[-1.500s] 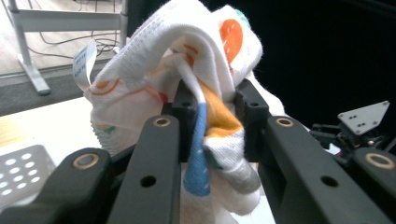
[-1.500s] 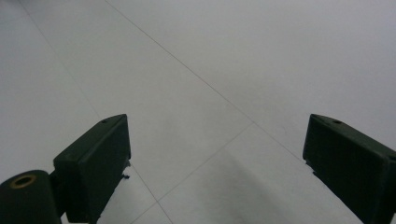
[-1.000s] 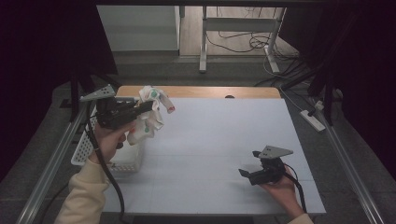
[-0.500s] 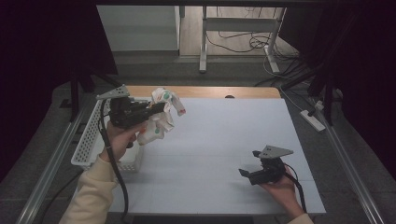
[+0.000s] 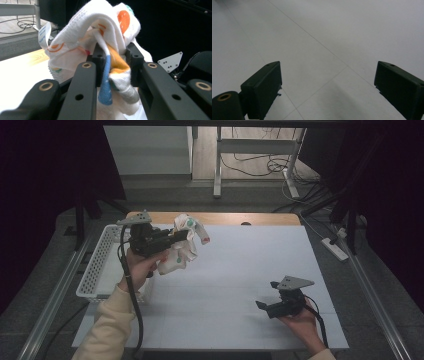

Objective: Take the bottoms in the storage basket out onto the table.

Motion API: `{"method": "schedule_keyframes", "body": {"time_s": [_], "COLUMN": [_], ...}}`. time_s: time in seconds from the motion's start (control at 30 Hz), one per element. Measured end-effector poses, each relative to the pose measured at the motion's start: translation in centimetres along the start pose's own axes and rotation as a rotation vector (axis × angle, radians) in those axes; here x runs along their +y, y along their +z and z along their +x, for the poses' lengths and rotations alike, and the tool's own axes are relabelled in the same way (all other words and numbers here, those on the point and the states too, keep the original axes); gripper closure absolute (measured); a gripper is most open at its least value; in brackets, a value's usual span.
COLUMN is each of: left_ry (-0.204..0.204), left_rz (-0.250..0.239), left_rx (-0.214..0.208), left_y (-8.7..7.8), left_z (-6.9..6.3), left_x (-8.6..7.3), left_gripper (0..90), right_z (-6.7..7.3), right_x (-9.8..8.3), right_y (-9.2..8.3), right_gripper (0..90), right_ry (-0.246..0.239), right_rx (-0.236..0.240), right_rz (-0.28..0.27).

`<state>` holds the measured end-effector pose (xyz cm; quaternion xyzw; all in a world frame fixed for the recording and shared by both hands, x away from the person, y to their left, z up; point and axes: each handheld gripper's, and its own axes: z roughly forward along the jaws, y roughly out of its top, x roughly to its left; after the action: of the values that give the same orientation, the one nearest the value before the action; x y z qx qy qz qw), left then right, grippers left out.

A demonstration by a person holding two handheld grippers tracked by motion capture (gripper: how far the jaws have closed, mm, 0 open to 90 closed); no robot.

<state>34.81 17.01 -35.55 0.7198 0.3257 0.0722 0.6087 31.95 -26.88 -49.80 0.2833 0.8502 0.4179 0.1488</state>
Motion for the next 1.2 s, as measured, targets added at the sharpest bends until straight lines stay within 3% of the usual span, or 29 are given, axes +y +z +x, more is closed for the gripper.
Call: {"method": "schedule_keyframes", "body": {"time_s": [0.57,0.8,1.0,1.2], "left_ry": [0.006,0.006,0.036,0.024], "left_rz": [0.053,0.081,0.129,0.166], "left_rx": [-0.035,-0.049,-0.024,-0.019], "left_y": [2.9,4.9,6.3,7.9], "left_z": [-0.5,-0.6,-0.7,-0.2], "left_x": [-0.8,-1.3,-2.0,-3.0], "left_gripper": [74.4,74.4,74.4,74.4], "right_z": [0.0,0.0,0.0,0.1], "right_x": [0.0,0.0,0.0,0.0], "right_y": [0.1,0.0,0.0,-0.1], "right_gripper": [7.6,7.6,7.6,7.6], "right_ry": [0.001,0.003,-0.001,-0.001], "right_rx": [-0.002,-0.003,0.001,0.000], "right_rz": [0.009,0.003,0.002,0.001]}}
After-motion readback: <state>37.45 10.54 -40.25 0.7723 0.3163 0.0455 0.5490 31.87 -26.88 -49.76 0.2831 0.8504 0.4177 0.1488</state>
